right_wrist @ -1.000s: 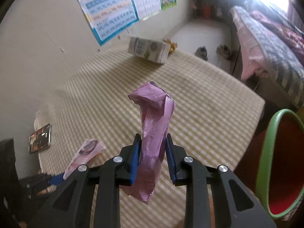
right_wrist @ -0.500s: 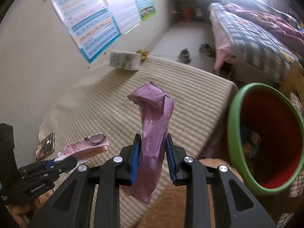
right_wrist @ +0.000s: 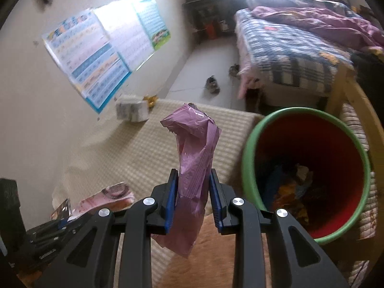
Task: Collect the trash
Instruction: 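Carry the white paper and pink bag over the red bin with both tools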
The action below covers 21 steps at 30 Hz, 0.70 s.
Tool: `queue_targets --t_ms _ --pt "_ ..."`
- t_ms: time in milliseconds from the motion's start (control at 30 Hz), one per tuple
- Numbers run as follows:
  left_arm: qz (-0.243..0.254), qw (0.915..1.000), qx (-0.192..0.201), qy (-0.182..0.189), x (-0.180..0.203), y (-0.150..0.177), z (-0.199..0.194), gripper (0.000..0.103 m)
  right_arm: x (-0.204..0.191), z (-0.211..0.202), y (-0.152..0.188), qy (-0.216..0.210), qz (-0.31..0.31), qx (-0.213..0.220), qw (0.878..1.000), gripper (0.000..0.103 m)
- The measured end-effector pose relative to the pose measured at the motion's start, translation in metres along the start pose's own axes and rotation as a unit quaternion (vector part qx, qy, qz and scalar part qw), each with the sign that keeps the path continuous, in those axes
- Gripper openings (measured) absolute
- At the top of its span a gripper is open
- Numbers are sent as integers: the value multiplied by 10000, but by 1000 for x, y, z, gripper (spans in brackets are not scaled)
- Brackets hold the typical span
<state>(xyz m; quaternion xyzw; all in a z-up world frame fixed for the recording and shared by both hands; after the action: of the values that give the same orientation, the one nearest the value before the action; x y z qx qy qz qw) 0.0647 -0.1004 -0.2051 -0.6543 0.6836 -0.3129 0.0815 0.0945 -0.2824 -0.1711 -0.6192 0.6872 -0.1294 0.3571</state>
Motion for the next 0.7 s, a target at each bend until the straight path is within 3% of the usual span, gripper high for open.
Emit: queue_targets --t_ms 267,700 --pt "246 9996 -73 140 28 -2 10 28 46 -15 -7 485 151 242 9984 25" --pt "638 9969 -84 450 80 -15 23 28 84 -25 -4 662 501 288 9961 25"
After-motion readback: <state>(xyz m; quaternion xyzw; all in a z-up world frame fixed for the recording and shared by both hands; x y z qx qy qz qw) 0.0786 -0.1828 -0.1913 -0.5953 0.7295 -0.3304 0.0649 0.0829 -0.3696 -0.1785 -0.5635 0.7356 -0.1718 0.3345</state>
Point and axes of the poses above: each gripper's, at about its wrist camera, not at the fingertips, and z roughly the way its jaws point, x to its right, y to its underside, the point moved 10 cm from there along z, roughly the way its jaws point, and after that the axes turned 3 degrees about x, right-handed, at the moved point
